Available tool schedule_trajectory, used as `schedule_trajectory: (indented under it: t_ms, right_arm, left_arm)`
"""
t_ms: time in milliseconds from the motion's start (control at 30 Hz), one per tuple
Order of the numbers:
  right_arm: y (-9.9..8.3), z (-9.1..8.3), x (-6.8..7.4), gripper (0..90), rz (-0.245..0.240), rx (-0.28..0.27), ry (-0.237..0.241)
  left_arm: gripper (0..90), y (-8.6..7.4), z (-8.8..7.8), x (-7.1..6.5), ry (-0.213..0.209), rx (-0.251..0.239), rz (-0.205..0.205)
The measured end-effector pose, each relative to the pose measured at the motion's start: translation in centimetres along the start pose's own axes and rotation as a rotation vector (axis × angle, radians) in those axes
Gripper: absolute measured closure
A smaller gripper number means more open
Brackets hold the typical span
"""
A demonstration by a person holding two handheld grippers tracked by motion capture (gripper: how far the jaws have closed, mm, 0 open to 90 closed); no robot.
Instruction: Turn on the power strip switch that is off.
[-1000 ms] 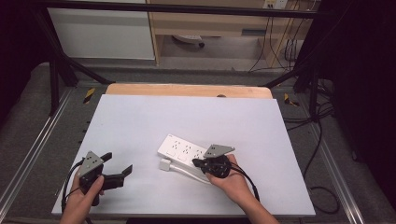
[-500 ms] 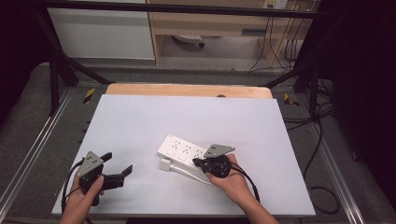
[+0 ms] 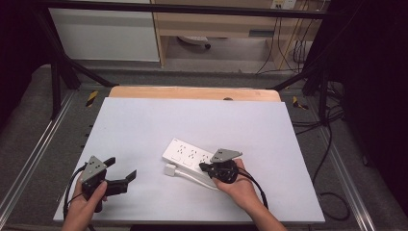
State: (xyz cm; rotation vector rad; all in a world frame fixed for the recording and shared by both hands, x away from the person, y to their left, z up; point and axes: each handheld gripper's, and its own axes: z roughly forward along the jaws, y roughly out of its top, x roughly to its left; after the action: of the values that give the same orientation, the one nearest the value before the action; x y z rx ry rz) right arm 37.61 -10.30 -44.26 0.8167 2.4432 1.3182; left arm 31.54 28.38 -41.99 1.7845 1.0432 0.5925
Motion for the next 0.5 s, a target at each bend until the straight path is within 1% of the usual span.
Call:
schedule_trajectory:
  t_ms: [100,500]
  right_arm:
    - [-0.14,-0.01,-0.04,90.0,-0.006,-0.009,0.000]
    - [-0.48,-0.07,-0.13,90.0,0.006,-0.030,0.002]
  left_arm:
    - [6.8,-0.01,0.00,-0.01,-0.001,0.002,0.002]
    - [6.8,-0.04,0.01,0.01,0.000,0.004,0.002]
